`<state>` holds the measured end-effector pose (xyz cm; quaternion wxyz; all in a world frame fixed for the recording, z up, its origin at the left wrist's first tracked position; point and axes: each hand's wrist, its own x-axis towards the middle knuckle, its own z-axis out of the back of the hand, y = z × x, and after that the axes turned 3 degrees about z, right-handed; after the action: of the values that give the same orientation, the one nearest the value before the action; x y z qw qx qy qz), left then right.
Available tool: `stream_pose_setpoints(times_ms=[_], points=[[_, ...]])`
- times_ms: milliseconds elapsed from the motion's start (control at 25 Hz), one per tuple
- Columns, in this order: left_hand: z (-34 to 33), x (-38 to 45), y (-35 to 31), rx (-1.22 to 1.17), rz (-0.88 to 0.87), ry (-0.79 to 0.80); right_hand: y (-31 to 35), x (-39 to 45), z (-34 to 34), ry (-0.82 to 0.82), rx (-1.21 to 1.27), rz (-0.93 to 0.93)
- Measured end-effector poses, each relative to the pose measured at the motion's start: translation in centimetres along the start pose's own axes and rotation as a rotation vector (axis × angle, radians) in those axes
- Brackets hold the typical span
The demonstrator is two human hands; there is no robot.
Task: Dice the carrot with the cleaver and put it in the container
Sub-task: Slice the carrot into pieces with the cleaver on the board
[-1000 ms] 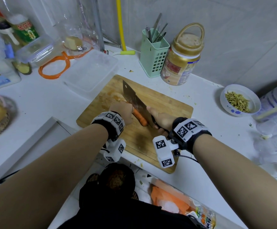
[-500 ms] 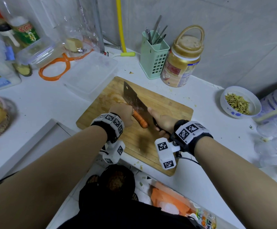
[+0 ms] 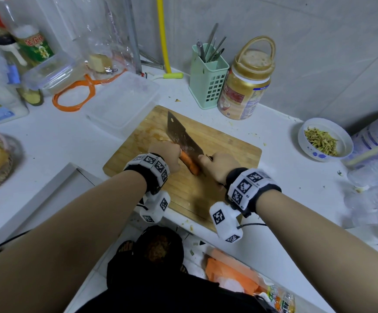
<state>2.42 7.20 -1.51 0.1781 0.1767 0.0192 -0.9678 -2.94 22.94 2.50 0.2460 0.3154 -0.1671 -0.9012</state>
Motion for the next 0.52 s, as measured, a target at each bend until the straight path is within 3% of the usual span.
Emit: stream_pose_setpoints(times_ms=[200, 520], points=[[-0.1, 0.0, 0.1, -0.002, -0.005, -0.013, 0.4, -0.2, -1.0, -0.2, -0.365, 0.178], [-0.2, 0.2, 0.3, -0.042, -0.019, -0.014, 1.2, 0.4, -1.1, -0.16, -0.406, 0.147]])
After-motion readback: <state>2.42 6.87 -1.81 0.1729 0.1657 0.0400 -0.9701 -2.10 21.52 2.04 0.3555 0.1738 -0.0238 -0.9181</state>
